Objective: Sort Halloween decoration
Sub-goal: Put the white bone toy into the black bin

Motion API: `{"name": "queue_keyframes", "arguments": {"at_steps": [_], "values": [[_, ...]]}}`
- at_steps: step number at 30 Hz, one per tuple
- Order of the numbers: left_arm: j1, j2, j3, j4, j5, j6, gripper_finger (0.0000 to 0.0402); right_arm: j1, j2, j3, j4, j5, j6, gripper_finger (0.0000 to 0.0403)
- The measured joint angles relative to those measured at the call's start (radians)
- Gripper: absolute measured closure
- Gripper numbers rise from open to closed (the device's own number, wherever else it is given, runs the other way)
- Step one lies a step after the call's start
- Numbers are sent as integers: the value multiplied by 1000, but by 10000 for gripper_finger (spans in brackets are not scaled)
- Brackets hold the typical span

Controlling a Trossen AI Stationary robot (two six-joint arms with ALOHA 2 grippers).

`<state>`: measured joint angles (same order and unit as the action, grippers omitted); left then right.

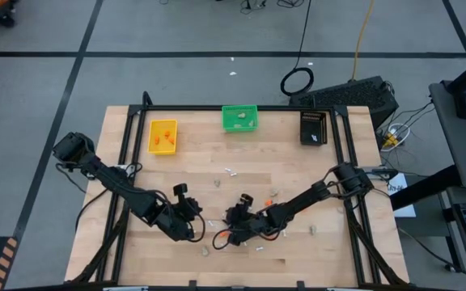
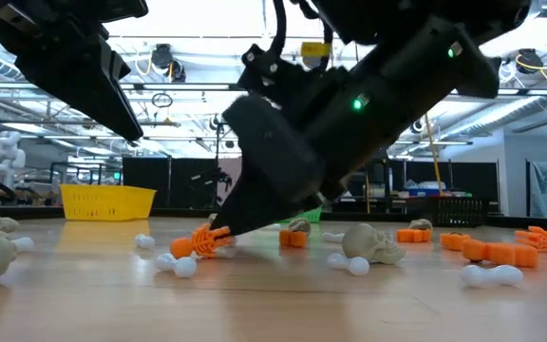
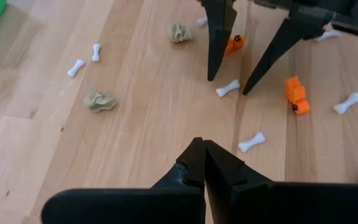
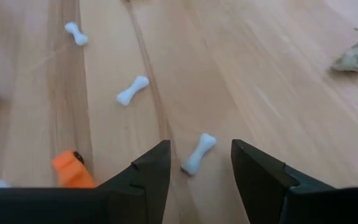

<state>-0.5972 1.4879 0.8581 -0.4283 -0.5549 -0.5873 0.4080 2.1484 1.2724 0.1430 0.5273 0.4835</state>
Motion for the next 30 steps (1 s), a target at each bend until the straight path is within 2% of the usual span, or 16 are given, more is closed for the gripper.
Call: {"name": "queue_keyframes", "arguments": {"at_steps": [11,30], "values": [[0,0,0,-1,0,0,395,3,38,2,24,30,29,253],[0,0,0,-1,0,0,395,2,35,2,-13,27,-8,388]]}}
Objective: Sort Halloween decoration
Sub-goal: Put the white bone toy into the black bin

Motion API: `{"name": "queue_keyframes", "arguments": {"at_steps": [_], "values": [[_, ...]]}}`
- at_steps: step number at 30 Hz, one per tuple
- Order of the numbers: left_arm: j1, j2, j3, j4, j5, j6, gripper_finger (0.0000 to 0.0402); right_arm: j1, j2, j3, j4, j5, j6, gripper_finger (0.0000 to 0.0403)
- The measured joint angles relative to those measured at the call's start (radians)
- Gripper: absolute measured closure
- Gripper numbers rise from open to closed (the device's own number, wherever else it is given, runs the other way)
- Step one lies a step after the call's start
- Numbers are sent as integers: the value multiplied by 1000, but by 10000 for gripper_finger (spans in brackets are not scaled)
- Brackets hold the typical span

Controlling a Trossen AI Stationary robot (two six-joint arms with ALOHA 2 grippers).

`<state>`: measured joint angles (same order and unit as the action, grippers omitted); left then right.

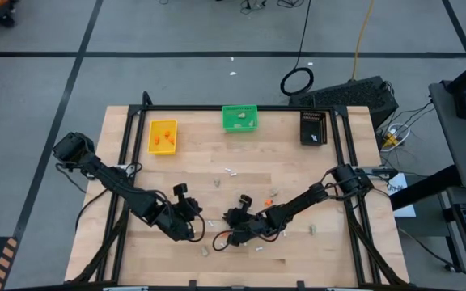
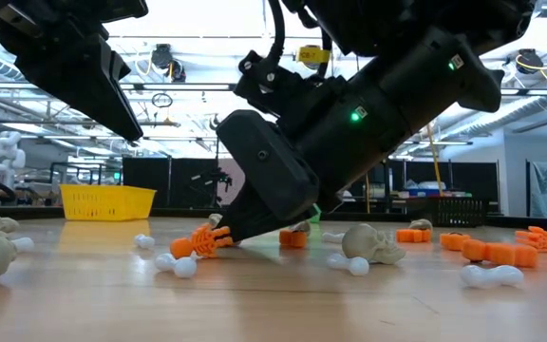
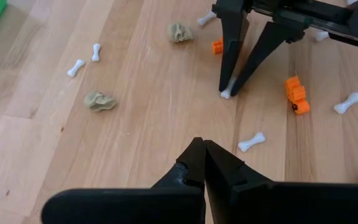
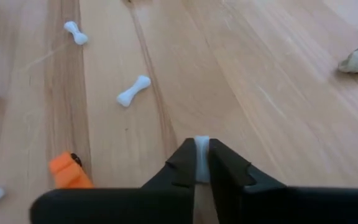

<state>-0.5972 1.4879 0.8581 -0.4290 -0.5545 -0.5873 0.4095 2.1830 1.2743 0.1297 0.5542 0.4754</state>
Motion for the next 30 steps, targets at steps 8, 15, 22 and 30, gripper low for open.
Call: {"name": "queue_keyframes", "arguments": {"at_steps": [8,15,22,30], "values": [[0,0,0,0,0,0,395,0,0,-1,2,-1,-24,400],[0,0,0,0,0,0,395,-1,-38,-5,-22,-30,-61,402],[0,0,0,0,0,0,395,0,-99,-5,-55,-104,-96,402],[0,0,0,0,0,0,395,0,-184,-5,-112,-191,-160,402]]}}
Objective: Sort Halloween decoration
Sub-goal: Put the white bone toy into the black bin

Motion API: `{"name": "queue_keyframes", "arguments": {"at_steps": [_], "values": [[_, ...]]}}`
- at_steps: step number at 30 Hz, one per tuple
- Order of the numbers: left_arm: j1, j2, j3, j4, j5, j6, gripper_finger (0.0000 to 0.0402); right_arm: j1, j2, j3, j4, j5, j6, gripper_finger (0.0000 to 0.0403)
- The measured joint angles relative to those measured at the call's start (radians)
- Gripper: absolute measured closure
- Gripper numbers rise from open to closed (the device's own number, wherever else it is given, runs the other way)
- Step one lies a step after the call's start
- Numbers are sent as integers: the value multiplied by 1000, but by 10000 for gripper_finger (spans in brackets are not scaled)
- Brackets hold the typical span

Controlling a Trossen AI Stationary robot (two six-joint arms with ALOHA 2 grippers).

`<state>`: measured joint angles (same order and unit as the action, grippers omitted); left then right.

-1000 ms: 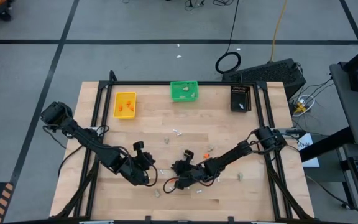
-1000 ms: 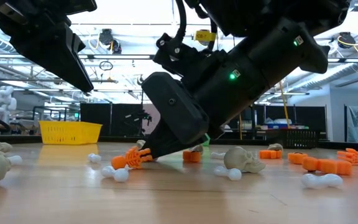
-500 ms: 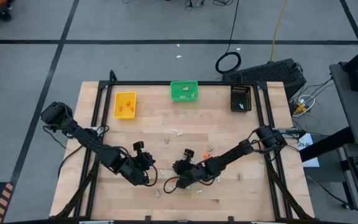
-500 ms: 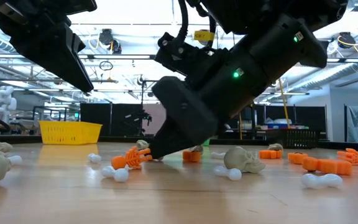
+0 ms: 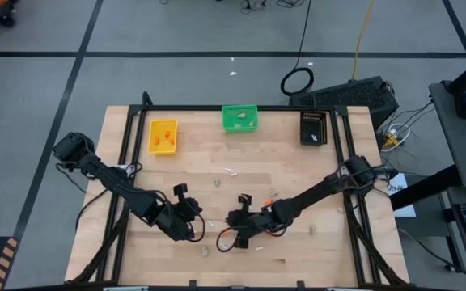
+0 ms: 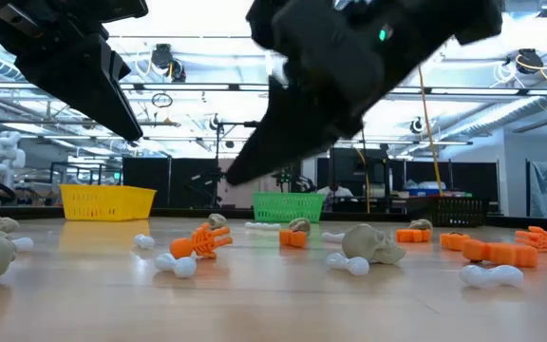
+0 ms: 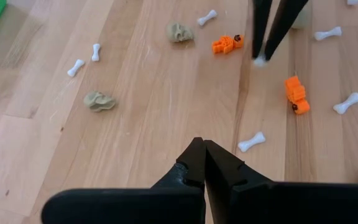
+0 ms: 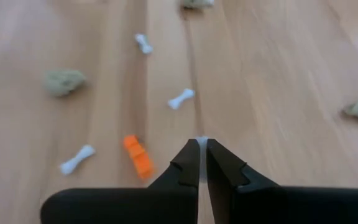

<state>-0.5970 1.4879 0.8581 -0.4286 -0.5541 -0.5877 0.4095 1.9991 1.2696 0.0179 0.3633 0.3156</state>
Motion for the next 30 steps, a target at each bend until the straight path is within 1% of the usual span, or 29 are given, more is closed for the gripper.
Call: {"name": "queue_keyframes", "arguments": {"at_steps": [4,8,11,14,16,18,21,24,27,30], "values": [[0,0,0,0,0,-1,395,4,-78,0,-50,-55,-50,402],[0,0,0,0,0,-2,395,18,-182,-14,-107,-56,-90,402],[0,0,0,1,0,-2,395,35,-266,-67,-110,-55,-100,402],[0,0,0,1,0,-2,395,59,-347,-168,-39,-49,-95,402],[0,0,0,1,0,-2,395,78,-388,-263,95,-25,-95,402],[0,0,0,2,0,-2,395,90,-412,-373,279,-24,-99,402],[0,0,0,5,0,-2,395,98,-419,-544,616,-23,-108,402],[0,0,0,8,0,-3,395,100,-385,-684,951,-23,-119,402],[0,0,0,12,0,-2,395,100,-342,-770,1215,-22,-145,402],[0,0,0,12,0,-2,395,95,-316,-805,1380,-21,-183,402]]}}
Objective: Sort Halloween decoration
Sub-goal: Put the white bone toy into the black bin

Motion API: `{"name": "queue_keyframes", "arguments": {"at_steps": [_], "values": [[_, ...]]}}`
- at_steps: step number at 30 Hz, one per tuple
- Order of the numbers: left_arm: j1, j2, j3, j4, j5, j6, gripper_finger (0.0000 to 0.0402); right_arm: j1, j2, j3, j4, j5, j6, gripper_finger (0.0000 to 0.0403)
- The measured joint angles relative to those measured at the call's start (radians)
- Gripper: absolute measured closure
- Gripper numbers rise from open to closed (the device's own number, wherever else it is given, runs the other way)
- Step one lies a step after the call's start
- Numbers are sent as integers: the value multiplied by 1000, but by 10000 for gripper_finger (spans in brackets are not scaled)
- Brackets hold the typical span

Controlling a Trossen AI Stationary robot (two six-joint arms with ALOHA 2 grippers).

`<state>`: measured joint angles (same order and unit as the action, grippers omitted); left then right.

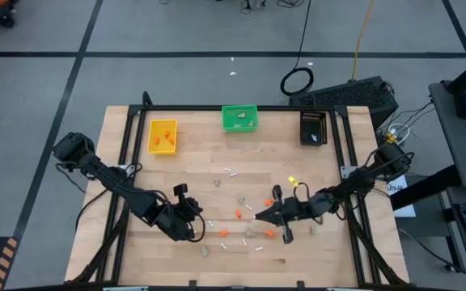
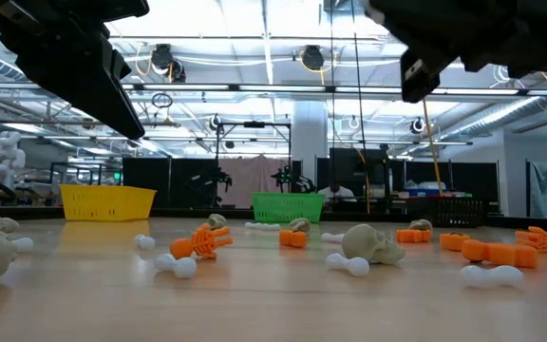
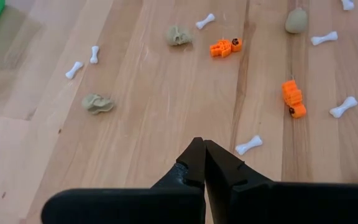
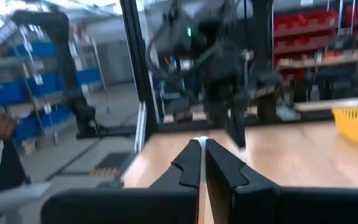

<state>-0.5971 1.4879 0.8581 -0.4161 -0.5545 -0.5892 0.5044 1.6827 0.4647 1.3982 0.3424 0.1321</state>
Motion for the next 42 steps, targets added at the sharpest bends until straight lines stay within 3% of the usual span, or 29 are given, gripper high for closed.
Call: {"name": "queue_keyframes", "arguments": {"at_steps": [7,17,21,28,36,42], "values": [[0,0,0,7,0,2,395,-15,0,-5,111,0,-83,402],[0,0,0,8,-1,2,395,-20,0,-5,101,2,-114,402],[0,0,0,14,-2,2,395,-22,0,-5,-70,50,-72,402],[0,0,0,16,-5,2,395,-35,1,-5,-471,160,209,402],[0,0,0,16,-5,2,395,-44,0,-4,-535,159,261,402],[0,0,0,16,-4,2,395,-53,1,-2,-697,155,385,403]]}}
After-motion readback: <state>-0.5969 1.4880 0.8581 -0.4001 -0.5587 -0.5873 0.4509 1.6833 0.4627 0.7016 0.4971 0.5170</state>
